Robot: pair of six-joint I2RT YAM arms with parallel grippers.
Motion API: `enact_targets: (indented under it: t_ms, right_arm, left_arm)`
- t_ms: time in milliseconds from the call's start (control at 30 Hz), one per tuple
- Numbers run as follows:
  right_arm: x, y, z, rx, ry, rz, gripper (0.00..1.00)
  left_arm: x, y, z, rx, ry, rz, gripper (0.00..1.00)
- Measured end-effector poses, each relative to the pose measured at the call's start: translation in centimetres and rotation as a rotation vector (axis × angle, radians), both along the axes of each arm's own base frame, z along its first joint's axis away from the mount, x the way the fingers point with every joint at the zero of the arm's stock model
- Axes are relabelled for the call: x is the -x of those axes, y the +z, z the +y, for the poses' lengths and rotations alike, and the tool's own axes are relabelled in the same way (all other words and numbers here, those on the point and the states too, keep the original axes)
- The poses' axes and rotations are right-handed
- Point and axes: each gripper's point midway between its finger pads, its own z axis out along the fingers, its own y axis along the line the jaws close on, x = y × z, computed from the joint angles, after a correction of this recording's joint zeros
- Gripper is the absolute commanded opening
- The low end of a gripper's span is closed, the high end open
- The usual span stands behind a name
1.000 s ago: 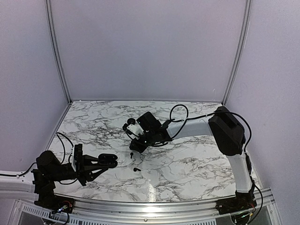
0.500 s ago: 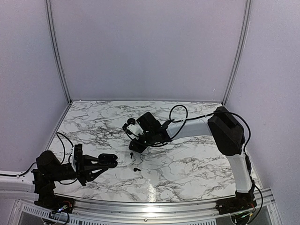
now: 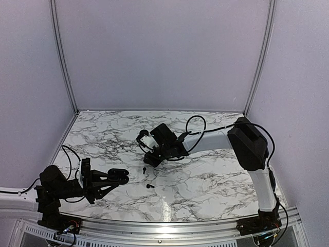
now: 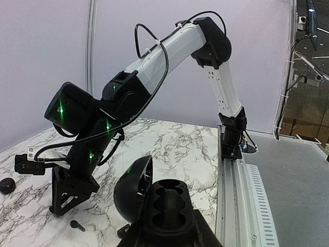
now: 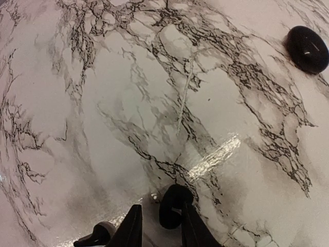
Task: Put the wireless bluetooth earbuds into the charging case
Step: Pick up the right earbud from the center of the board.
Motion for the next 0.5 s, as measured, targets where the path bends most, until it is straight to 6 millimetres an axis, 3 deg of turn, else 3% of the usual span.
enact_targets:
  t_ms: [300, 500]
  right_arm:
    - [-0.4, -0.9, -1.2, 0.05, -0.033, -0.009, 0.12]
    - [-0.4, -0.9, -1.2, 0.051, -0.034, -0.01, 0.22]
  left_arm:
    - [0.0, 0.0, 0.0, 0.0, 0.0, 0.0, 0.0]
    - [0.0, 0.0, 0.0, -0.001, 0.0, 0.001, 0.0]
